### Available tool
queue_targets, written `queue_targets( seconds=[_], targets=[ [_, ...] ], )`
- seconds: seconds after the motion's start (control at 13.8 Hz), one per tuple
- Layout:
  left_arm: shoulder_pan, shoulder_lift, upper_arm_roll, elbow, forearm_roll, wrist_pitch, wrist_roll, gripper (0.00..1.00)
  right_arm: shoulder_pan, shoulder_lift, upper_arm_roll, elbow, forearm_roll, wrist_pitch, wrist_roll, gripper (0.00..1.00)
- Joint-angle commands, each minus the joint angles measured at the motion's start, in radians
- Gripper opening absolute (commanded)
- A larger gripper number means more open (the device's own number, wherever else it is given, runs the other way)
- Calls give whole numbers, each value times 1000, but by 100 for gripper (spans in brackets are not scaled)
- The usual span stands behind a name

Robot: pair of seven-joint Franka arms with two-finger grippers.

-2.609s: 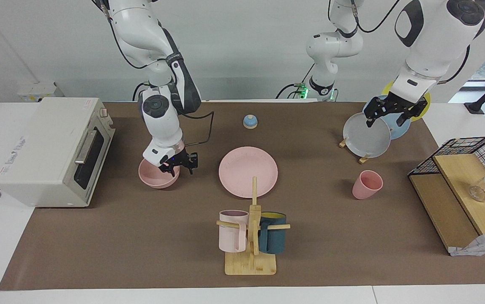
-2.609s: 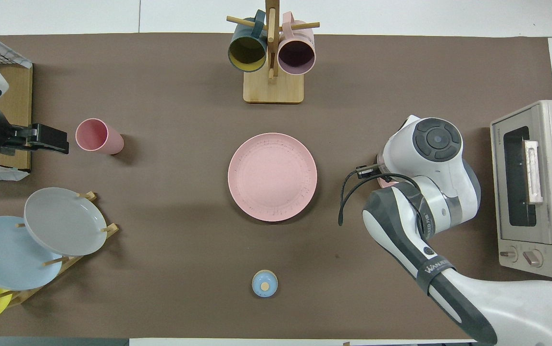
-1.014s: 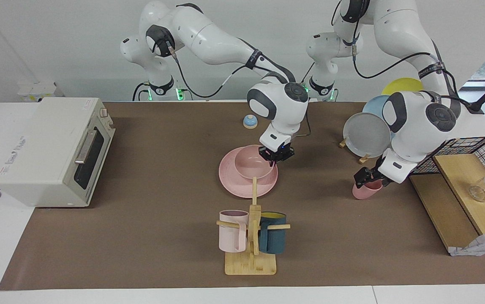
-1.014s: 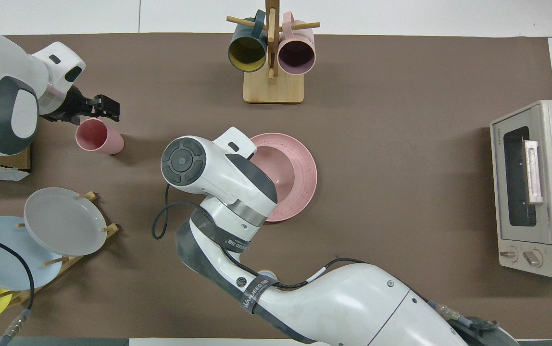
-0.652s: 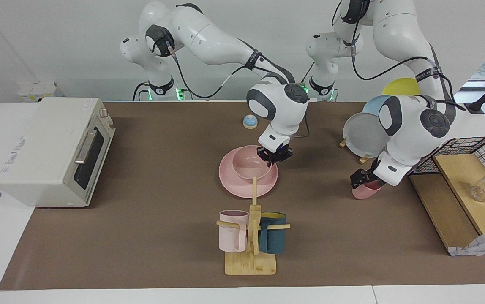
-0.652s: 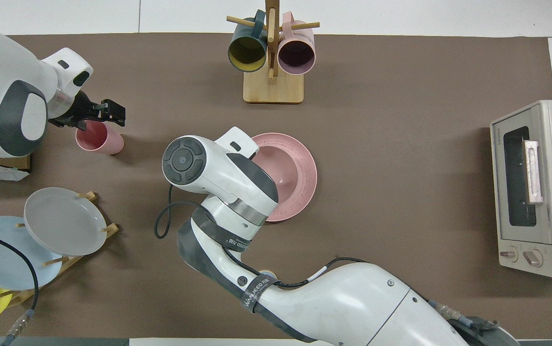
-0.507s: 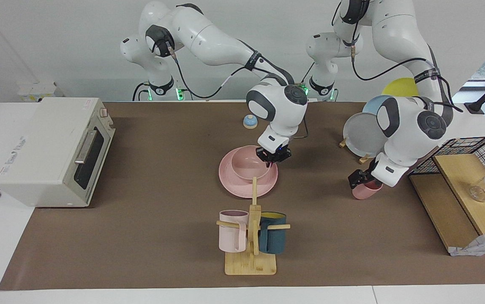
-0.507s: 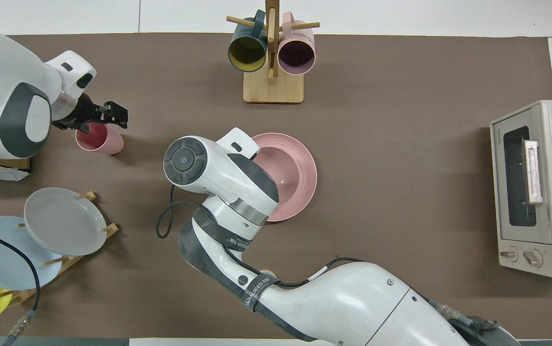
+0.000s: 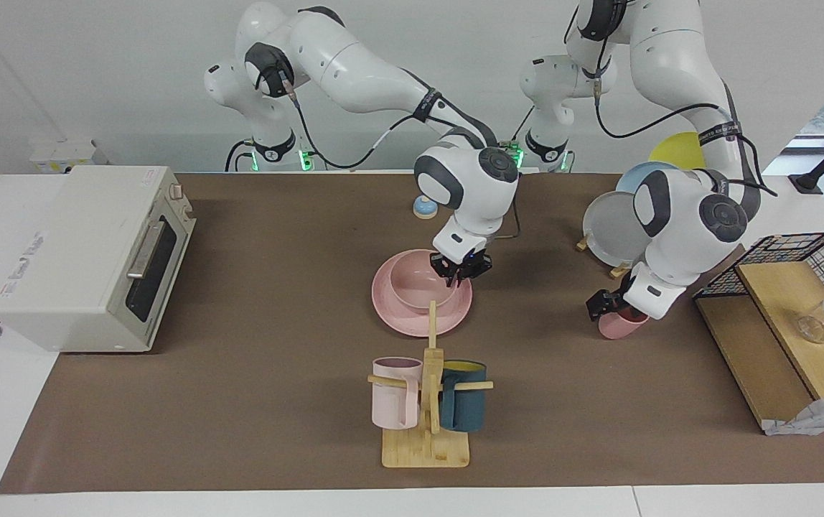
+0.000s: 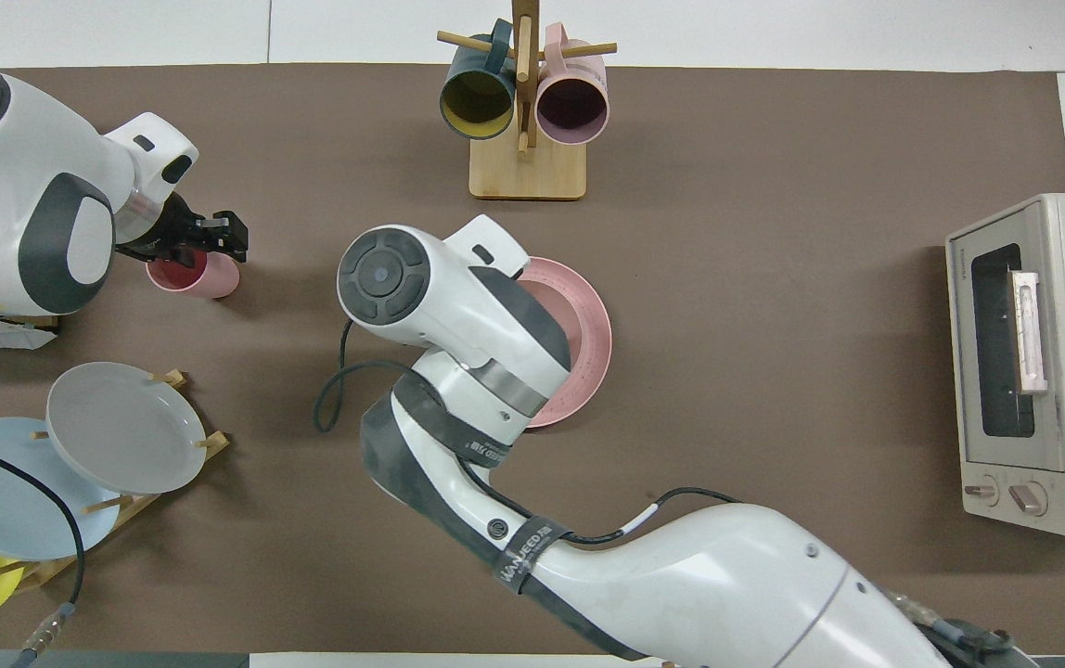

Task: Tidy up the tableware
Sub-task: 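Carry the bowl over the pink plate while the left gripper reaches the cup, then lower the bowl onto the plate and open the right gripper, then lift the pink cup with the left gripper while the right gripper withdraws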

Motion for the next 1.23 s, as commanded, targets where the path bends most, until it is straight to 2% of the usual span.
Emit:
queue_targets(
  seconds=[0.0, 0.14, 0.22, 0.43, 0.58, 0.65, 0.8, 0.87, 1.01, 1.16],
  targets=[
    [-5, -32, 2, -53, 75, 27, 13, 0, -162, -178, 22, -45, 94, -118, -222, 100],
    [-5, -32, 2, -50, 75, 25, 79, 0, -250, -297, -3, -76, 145, -231, -379, 100],
    [-5, -31, 2, -42, 75, 22, 79, 0, -253, -363, -59, -112, 160, -267, -439, 100],
    [-8, -32, -4, 30, 66, -36, 51, 0, -313, -572, -159, -299, 232, -266, -638, 100],
    [-43, -25, -7, 187, 20, -166, -87, 0, -347, -599, -199, -312, 234, -281, -709, 100],
    [-80, -12, -7, 281, 6, -279, -148, 0, -350, -599, -230, -312, 234, -281, -735, 100],
    [-151, 35, -9, 491, 1, -453, -303, 0, -348, -596, -302, -314, 237, -275, -841, 100],
    [-207, 63, -7, 563, -8, -511, -413, 0, -348, -597, -307, -312, 235, -285, -876, 100],
    [-325, 75, -6, 599, -23, -488, -663, 0, -348, -603, -308, -320, 235, -309, -873, 100],
    [-439, 64, -9, 584, -25, -403, -794, 0, -350, -619, -307, -355, 237, -309, -873, 100]
  ],
)
